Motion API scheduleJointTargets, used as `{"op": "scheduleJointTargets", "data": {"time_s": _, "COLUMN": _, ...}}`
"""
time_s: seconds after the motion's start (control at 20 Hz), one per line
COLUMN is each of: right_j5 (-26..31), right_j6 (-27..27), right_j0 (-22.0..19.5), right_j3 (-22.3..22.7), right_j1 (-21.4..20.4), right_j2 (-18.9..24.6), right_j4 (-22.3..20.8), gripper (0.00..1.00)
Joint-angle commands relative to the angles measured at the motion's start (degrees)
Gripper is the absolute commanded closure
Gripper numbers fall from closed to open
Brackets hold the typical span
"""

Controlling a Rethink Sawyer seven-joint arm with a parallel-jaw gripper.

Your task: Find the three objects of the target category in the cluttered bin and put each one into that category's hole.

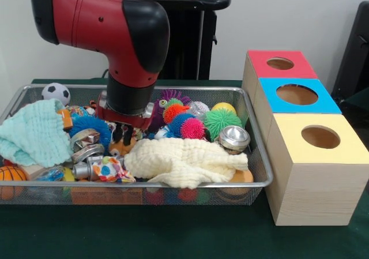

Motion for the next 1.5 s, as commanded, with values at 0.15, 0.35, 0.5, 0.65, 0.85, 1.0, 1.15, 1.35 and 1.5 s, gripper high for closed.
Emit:
{"op": "scheduleJointTargets", "data": {"time_s": 0.15, "right_j5": 21.13, "right_j6": -6.04, "right_j0": 0.67, "right_j3": -10.13, "right_j1": 3.32, "right_j2": 8.13, "right_j4": 4.14, "gripper": 1.0}}
{"op": "scheduleJointTargets", "data": {"time_s": 0.35, "right_j5": 24.74, "right_j6": -6.78, "right_j0": 0.06, "right_j3": -12.27, "right_j1": 3.13, "right_j2": 9.02, "right_j4": 4.13, "gripper": 1.0}}
{"op": "scheduleJointTargets", "data": {"time_s": 0.5, "right_j5": 25.88, "right_j6": -6.98, "right_j0": -0.38, "right_j3": -12.15, "right_j1": 2.25, "right_j2": 9.47, "right_j4": 4.06, "gripper": 1.0}}
{"op": "scheduleJointTargets", "data": {"time_s": 0.65, "right_j5": 25.5, "right_j6": -6.96, "right_j0": -1.01, "right_j3": -11.07, "right_j1": 1.31, "right_j2": 9.89, "right_j4": 3.84, "gripper": 1.0}}
{"op": "scheduleJointTargets", "data": {"time_s": 0.85, "right_j5": 26.91, "right_j6": -6.68, "right_j0": -0.93, "right_j3": -10.94, "right_j1": -0.47, "right_j2": 9.94, "right_j4": 4.04, "gripper": 1.0}}
{"op": "scheduleJointTargets", "data": {"time_s": 1.0, "right_j5": 31.02, "right_j6": -6.37, "right_j0": -0.51, "right_j3": -13.48, "right_j1": -1.52, "right_j2": 9.7, "right_j4": 4.51, "gripper": 1.0}}
{"op": "scheduleJointTargets", "data": {"time_s": 1.15, "right_j5": 36.49, "right_j6": -5.52, "right_j0": 0.49, "right_j3": -16.04, "right_j1": -2.66, "right_j2": 9.21, "right_j4": 4.74, "gripper": 1.0}}
{"op": "scheduleJointTargets", "data": {"time_s": 1.35, "right_j5": 41.82, "right_j6": -4.21, "right_j0": 1.22, "right_j3": -18.77, "right_j1": -2.99, "right_j2": 9.24, "right_j4": 5.22, "gripper": 1.0}}
{"op": "scheduleJointTargets", "data": {"time_s": 1.5, "right_j5": 43.68, "right_j6": -3.58, "right_j0": 1.35, "right_j3": -19.69, "right_j1": -2.92, "right_j2": 9.53, "right_j4": 5.47, "gripper": 1.0}}
